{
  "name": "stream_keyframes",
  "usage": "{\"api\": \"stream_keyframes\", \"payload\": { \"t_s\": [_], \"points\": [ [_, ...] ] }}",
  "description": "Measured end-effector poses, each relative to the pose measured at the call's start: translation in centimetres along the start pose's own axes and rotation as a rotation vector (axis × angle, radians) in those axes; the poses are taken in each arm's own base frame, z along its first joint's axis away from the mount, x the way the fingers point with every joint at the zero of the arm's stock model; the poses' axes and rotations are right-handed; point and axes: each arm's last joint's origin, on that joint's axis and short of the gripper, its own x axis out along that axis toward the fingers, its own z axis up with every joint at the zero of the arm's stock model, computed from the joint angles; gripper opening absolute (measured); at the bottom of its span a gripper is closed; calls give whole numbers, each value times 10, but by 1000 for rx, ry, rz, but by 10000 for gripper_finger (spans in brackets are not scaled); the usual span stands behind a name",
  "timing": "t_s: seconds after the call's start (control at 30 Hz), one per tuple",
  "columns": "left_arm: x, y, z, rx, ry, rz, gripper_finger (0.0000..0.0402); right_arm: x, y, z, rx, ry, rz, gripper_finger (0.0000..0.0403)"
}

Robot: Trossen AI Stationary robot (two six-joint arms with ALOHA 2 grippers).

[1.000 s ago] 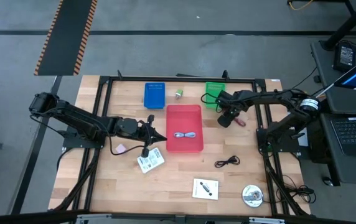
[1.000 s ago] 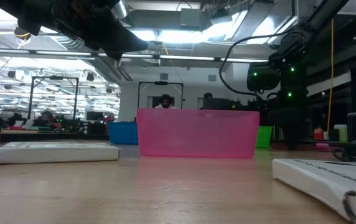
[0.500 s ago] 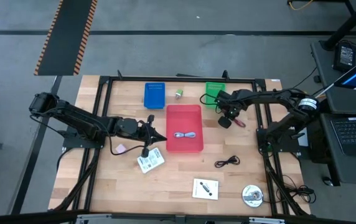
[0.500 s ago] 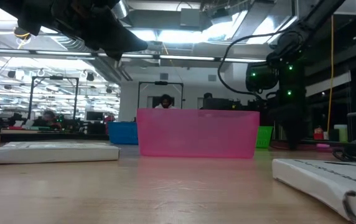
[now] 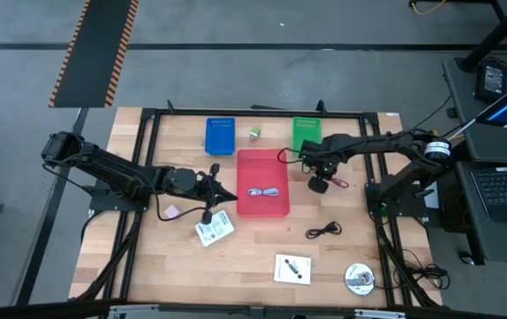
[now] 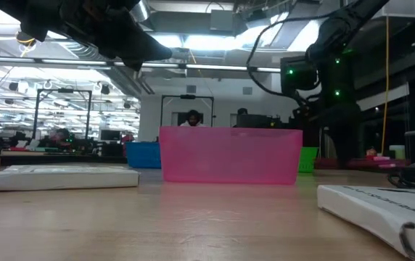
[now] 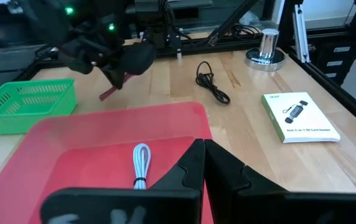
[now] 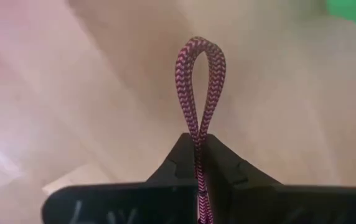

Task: Pick and place items into bin
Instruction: Put the pink charger cable into the red bin

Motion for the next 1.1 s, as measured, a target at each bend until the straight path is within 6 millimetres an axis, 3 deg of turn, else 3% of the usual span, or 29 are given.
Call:
{"api": "stream_keyframes", "payload": {
  "t_s": [0.17,0.4,0.8,1.1],
  "points": [
    [0,0,0,2,0,0,3,-9,17,3,-61,-35,43,0],
    [0,0,0,-9,0,0,3,-40,34,2,-134,-163,76,0],
    [0,0,-1,-24,5,0,3,-98,54,-18,-254,-537,190,0],
    [0,0,-1,-24,5,0,3,-121,78,-17,-389,-801,273,0]
  ]
}}
